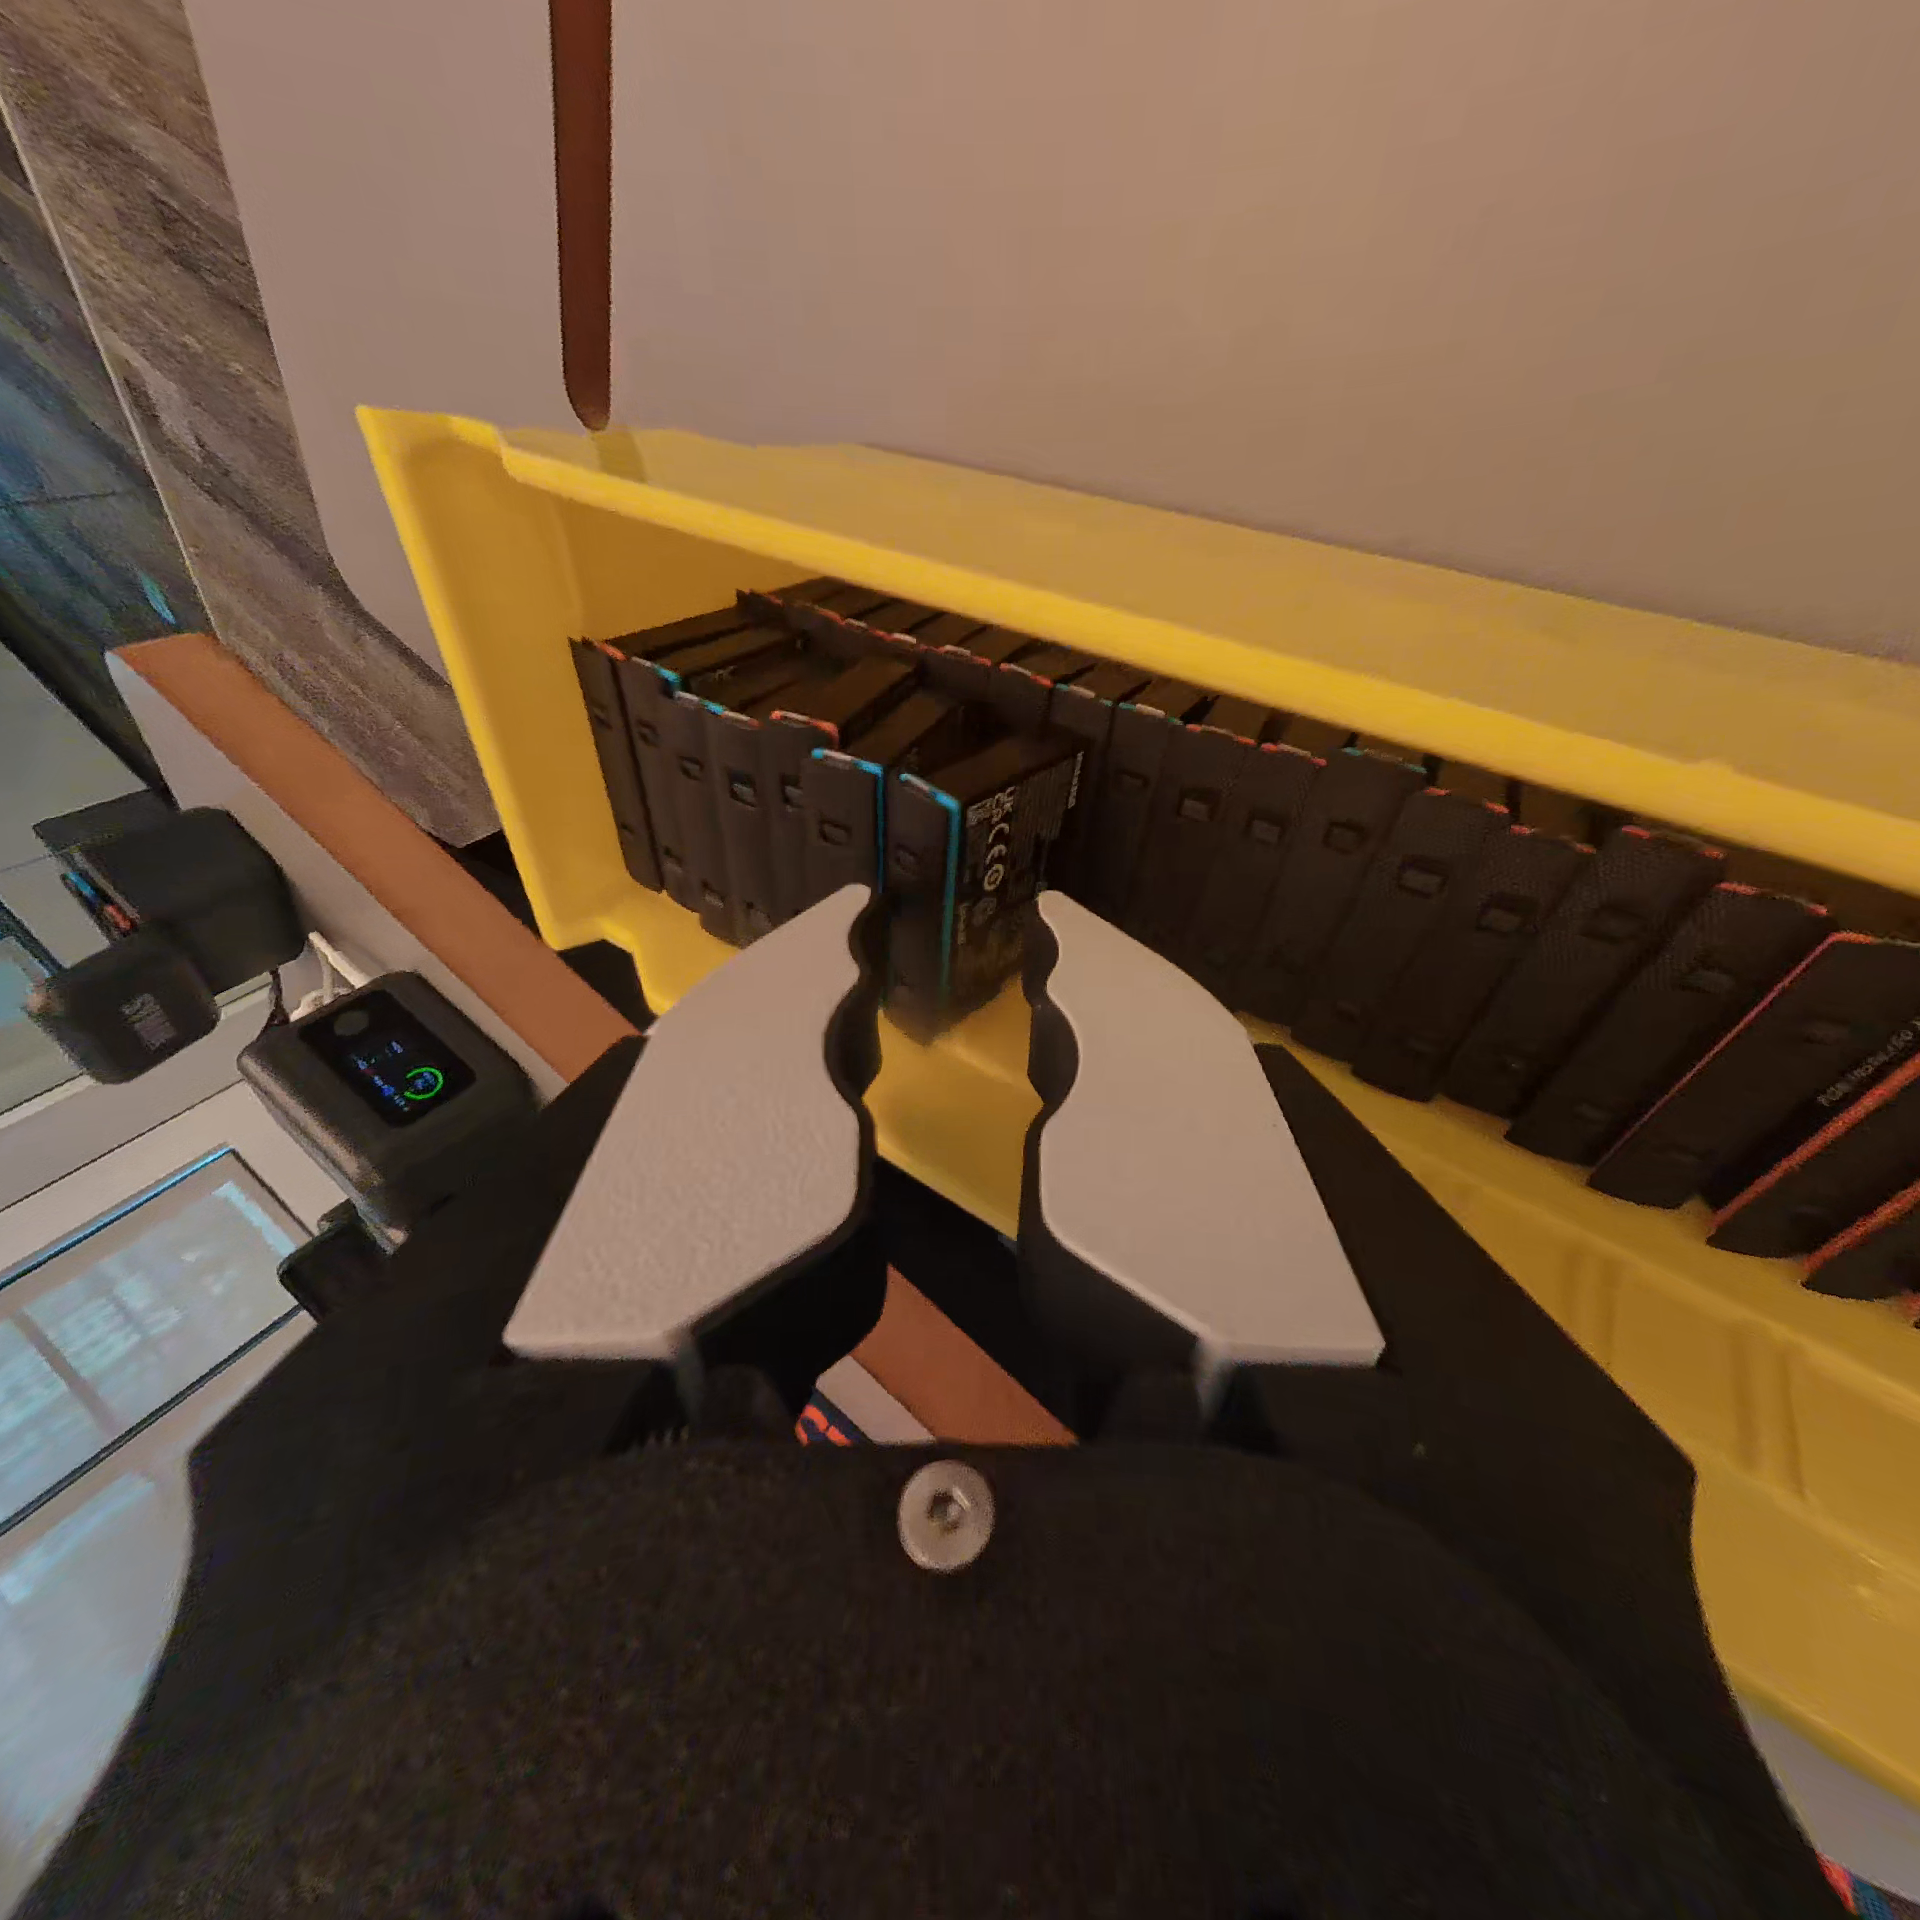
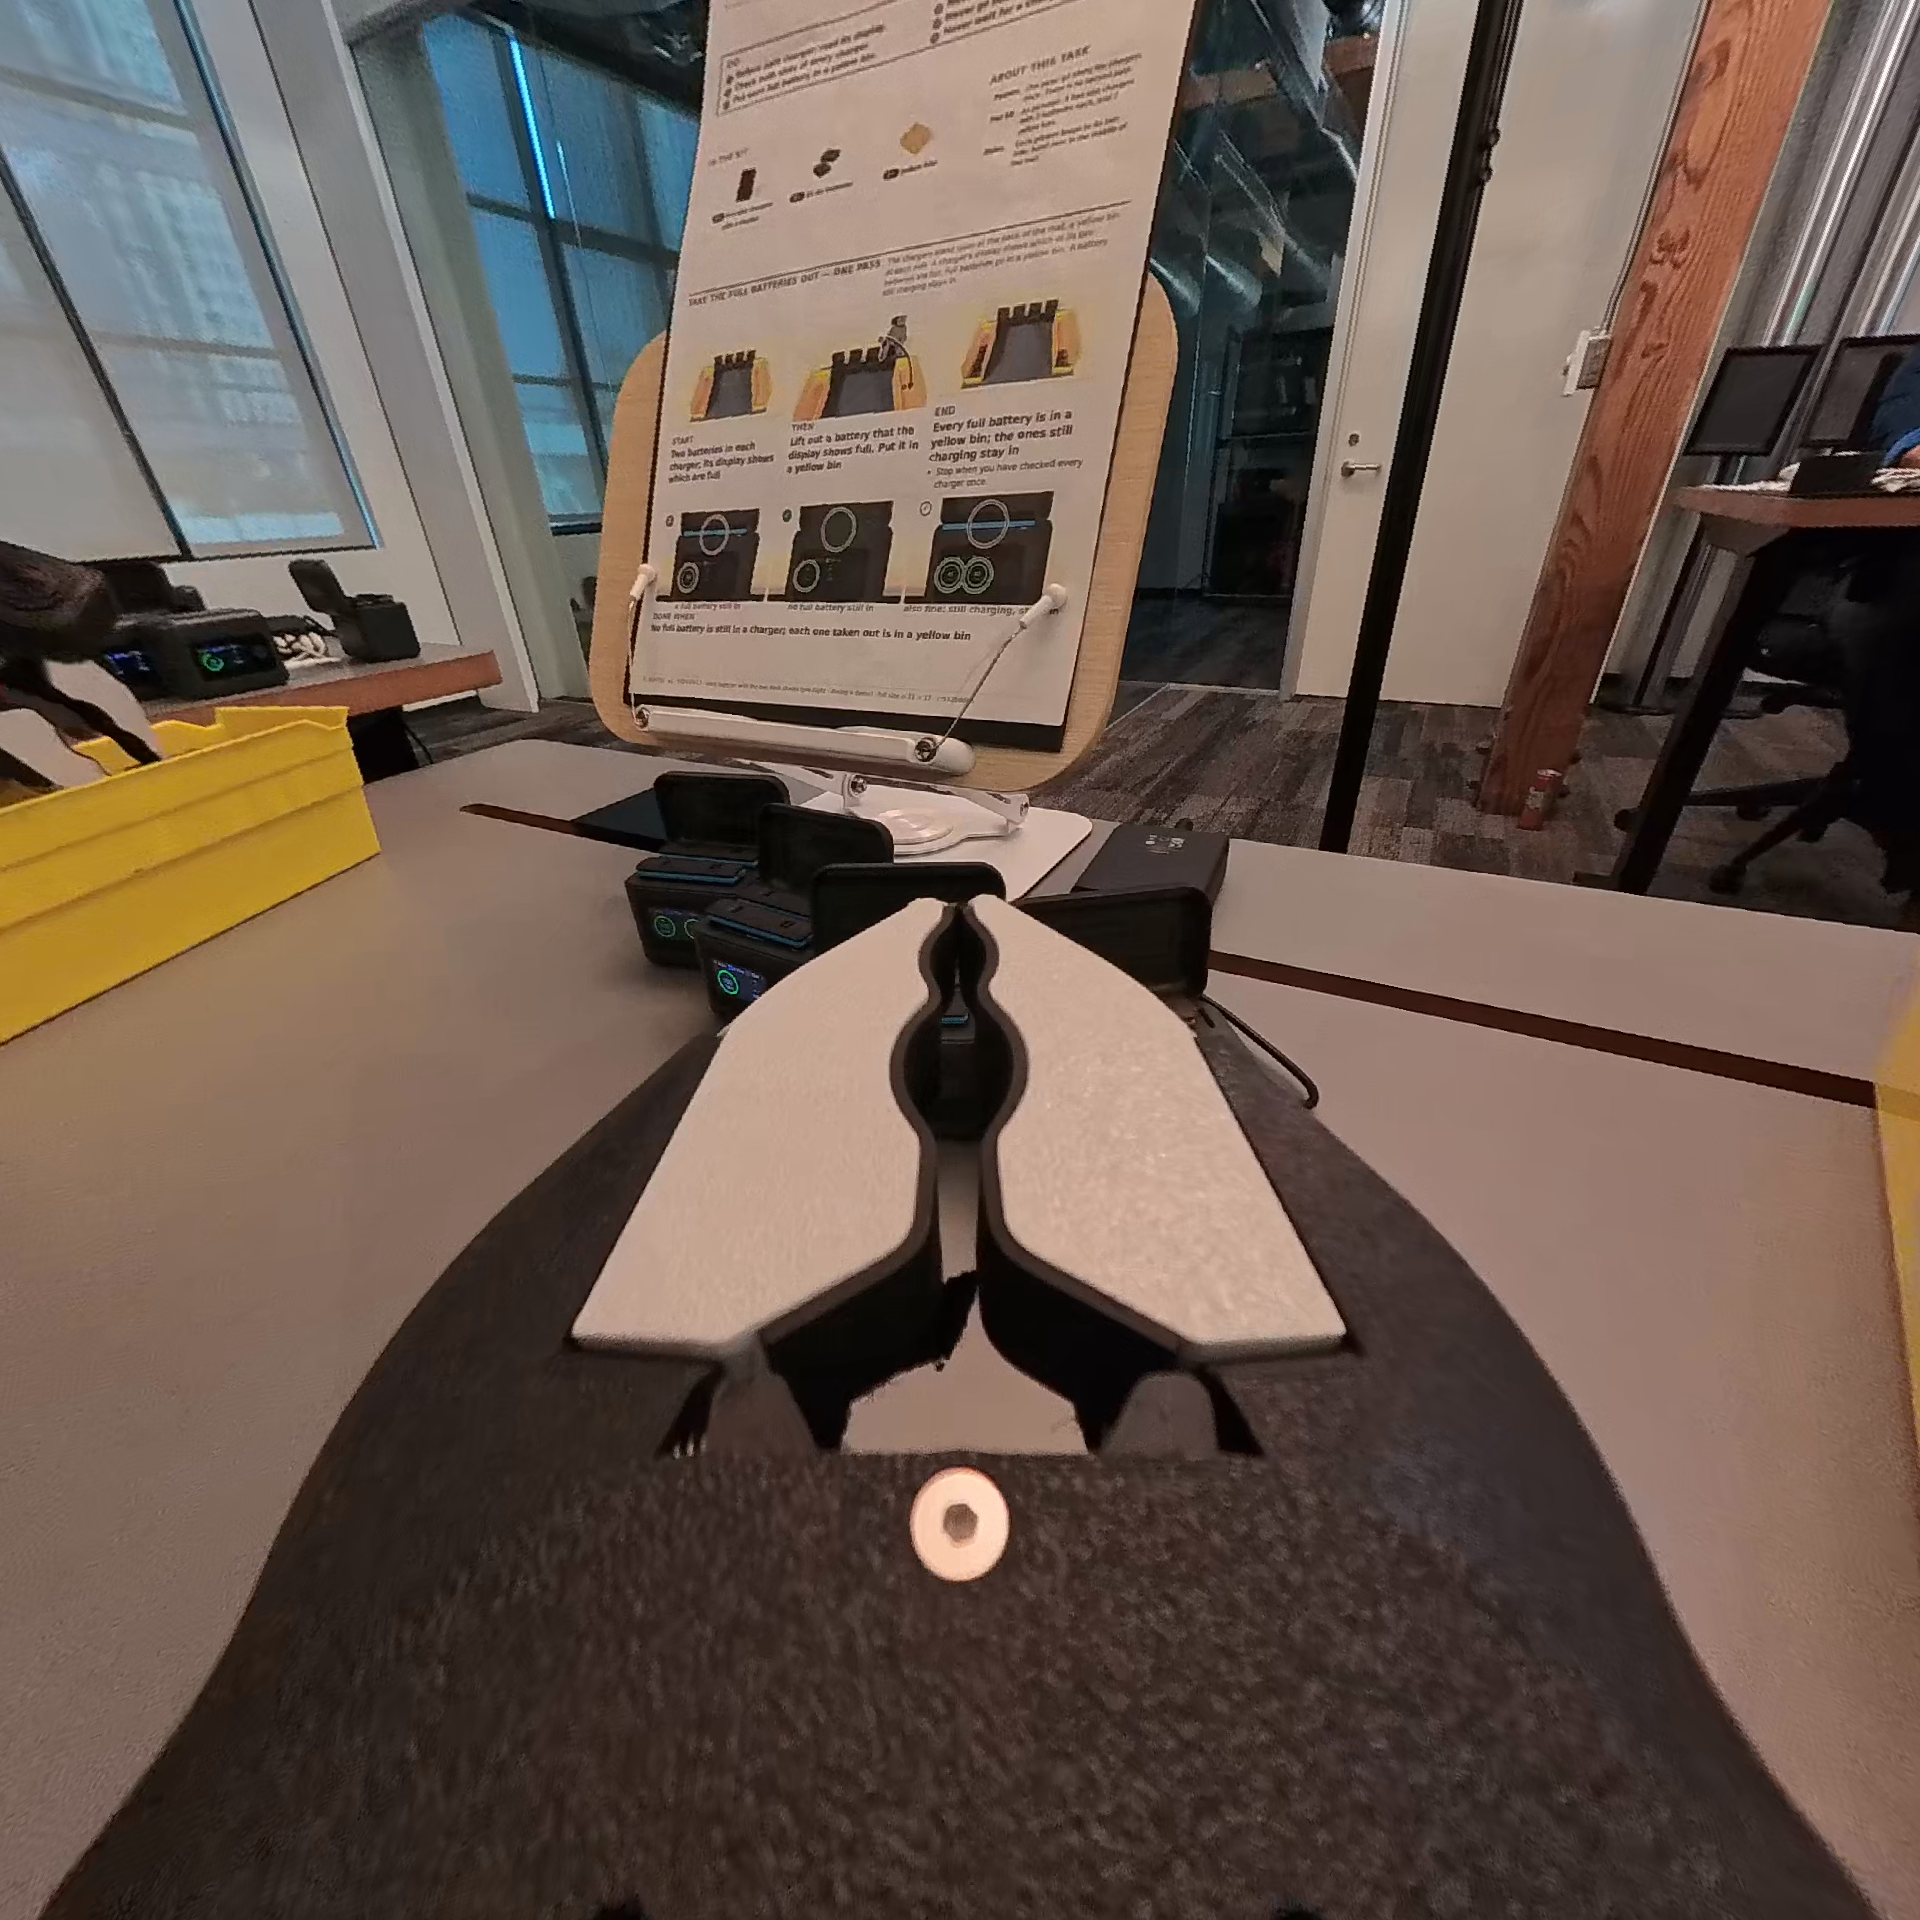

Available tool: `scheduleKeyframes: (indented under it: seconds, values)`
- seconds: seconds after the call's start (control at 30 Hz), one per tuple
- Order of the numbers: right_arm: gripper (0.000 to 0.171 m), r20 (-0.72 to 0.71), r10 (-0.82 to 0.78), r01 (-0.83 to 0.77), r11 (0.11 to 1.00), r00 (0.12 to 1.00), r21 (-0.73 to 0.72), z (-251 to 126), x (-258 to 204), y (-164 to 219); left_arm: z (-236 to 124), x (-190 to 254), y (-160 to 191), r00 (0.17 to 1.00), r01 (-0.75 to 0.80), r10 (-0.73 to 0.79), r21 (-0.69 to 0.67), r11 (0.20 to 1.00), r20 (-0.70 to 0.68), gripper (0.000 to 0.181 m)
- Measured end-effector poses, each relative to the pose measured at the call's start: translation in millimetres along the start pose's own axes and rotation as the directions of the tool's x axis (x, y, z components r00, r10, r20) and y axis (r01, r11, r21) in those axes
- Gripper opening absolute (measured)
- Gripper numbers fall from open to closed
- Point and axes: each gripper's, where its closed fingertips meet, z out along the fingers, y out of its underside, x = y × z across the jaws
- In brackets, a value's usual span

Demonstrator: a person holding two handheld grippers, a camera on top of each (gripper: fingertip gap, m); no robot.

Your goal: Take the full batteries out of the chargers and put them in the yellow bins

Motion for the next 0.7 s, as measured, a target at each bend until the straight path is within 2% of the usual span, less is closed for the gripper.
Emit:
scheduleKeyframes:
  seconds: [0.3, 0.43, 0.57, 0.7]
  values:
    - [0.0, 0.019, -0.001, 0.001, 1.0, 1.0, -0.012, 1.2, -3.0, 2.6, -7.7, 7.3, 2.5, 0.999, -0.034, 0.034, -0.011, 0.999, -0.03, 0.019]
    - [0.0, 0.029, 0.0, 0.001, 1.0, 1.0, -0.021, 2.1, -4.8, 4.6, -6.7, 10.7, 3.9, 0.998, -0.062, 0.061, -0.031, 0.998, -0.034, 0.028]
    - [0.0, 0.037, -0.001, 0.002, 1.0, 0.999, -0.027, 2.5, -6.1, 6.0, -6.9, 7.9, 3.5, 0.996, -0.088, 0.087, -0.041, 0.995, -0.026, 0.022]
    - [0.0, 0.046, 0.001, 0.001, 0.999, 0.999, -0.036, 3.1, -7.4, 8.1, -1.5, 3.1, 7.0, 0.996, -0.088, 0.088, -0.066, 0.994, -0.013, 0.028]
